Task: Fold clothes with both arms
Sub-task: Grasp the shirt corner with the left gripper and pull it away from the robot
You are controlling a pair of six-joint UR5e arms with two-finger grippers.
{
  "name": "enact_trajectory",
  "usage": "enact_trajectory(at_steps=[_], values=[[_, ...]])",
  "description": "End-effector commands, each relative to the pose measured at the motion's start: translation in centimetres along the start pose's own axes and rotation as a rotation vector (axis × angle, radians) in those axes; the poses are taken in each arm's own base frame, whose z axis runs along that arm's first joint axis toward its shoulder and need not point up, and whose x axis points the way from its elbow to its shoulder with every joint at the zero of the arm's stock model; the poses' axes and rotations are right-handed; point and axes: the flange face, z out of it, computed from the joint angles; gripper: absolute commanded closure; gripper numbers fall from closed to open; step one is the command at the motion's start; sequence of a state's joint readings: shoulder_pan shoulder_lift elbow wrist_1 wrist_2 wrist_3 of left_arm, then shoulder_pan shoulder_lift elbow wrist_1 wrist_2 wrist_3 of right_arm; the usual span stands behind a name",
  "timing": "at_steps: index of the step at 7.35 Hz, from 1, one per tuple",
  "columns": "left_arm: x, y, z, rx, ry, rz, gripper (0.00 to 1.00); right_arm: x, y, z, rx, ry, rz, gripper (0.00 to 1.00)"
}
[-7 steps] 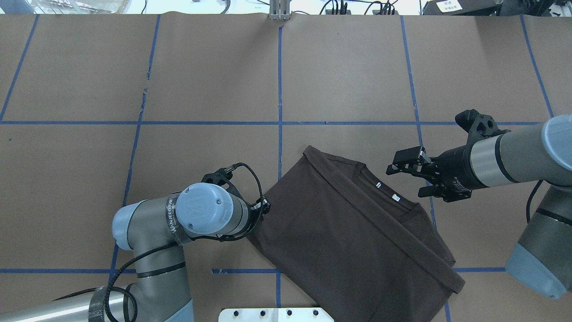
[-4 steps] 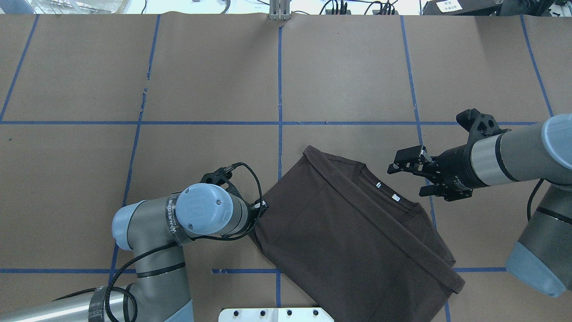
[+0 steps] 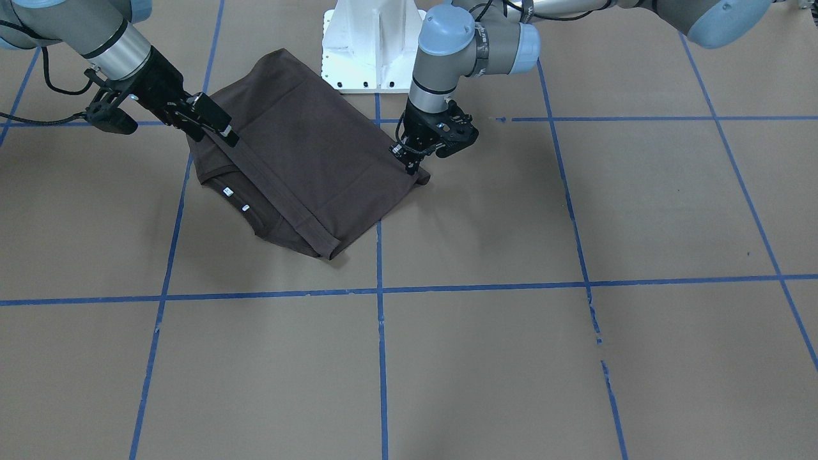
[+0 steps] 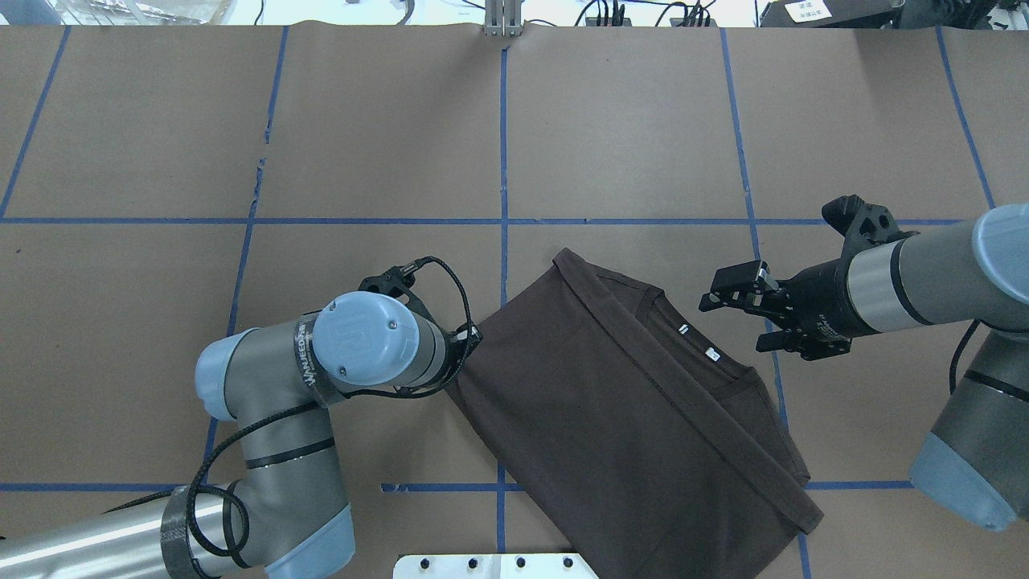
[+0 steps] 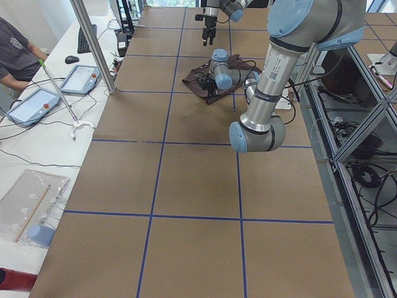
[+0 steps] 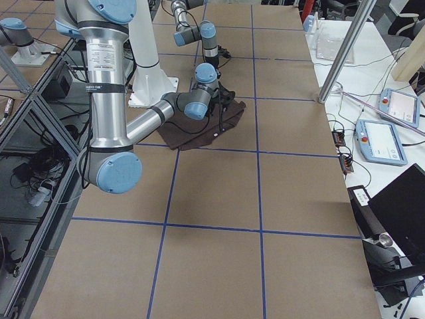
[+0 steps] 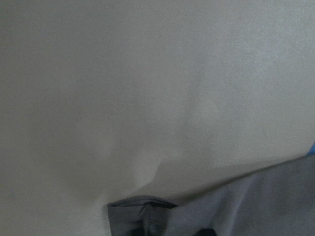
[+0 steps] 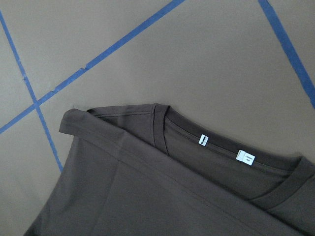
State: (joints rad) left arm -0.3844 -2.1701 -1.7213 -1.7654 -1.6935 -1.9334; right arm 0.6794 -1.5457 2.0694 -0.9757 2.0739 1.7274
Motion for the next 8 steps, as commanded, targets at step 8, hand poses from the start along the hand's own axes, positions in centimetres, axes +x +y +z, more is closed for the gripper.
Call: enact_trajectory(at_steps=[8], values=[[12.1, -24.7, 4.1, 0.293, 0.081, 0.145, 1.00, 0.8, -0.9, 1.1, 0.012, 0.024, 0.013, 0.00]])
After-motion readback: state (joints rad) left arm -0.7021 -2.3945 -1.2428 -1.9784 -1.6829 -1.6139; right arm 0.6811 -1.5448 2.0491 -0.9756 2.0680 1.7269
